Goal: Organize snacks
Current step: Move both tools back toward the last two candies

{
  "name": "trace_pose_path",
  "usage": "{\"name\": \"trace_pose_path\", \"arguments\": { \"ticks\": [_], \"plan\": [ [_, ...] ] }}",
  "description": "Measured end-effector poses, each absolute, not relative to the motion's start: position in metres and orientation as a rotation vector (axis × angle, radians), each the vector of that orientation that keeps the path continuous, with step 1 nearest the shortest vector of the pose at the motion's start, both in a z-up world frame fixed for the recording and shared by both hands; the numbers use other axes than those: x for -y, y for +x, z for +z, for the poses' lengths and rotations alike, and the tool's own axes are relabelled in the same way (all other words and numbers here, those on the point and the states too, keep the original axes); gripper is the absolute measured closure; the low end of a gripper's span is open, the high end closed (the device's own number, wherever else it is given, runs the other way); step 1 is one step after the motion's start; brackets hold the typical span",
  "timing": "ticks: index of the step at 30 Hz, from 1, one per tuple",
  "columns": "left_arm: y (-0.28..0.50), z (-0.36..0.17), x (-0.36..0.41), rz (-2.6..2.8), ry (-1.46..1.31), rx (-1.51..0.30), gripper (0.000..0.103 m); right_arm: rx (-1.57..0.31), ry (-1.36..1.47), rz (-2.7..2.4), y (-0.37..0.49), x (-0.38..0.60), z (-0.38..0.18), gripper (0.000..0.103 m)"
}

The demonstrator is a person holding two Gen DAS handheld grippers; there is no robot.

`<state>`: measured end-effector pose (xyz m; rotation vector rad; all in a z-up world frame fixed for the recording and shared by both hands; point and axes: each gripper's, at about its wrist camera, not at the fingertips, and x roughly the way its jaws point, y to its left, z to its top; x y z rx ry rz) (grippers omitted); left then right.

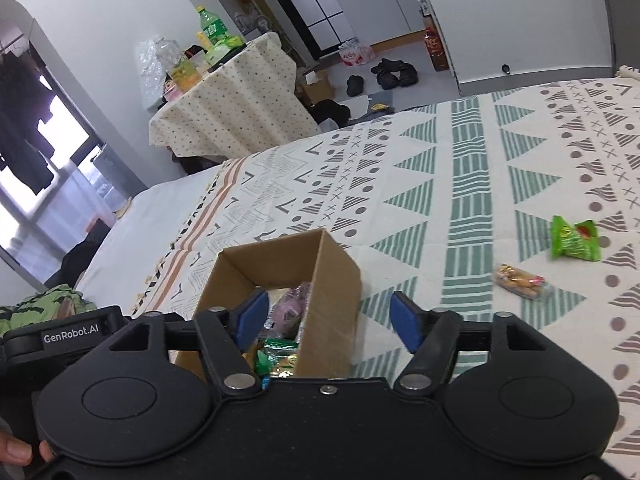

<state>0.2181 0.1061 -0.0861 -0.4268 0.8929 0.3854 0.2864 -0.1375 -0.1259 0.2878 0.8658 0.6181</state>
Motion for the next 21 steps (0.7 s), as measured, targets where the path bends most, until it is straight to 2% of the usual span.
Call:
{"name": "trace_pose_path", "arguments": {
  "ticks": [3, 5, 8, 21],
  "plan": [
    [0.221, -0.087, -0.097, 0.386, -0.424, -0.910, 0.007, -0.870, 0.287, 0.599, 0.288, 0.146, -0.125, 0.020],
    [0.222, -0.087, -0.091, 0.375, -0.424, -0.919, 0.007, -0.871, 0.280, 0.581, 0.289, 0.152, -0.125, 0.017],
    [0.222, -0.082, -0.082, 0.375, -0.411, -0.903, 0.000, -0.868, 0.298, 0.560, 0.292, 0.164, -0.124, 0.009],
    [0.230, -0.083, -0.040, 0.316, -0.408, -0.889, 0.000, -0.863, 0.320, 0.536, 0.296, 0.197, -0.121, 0.001]
  ]
}}
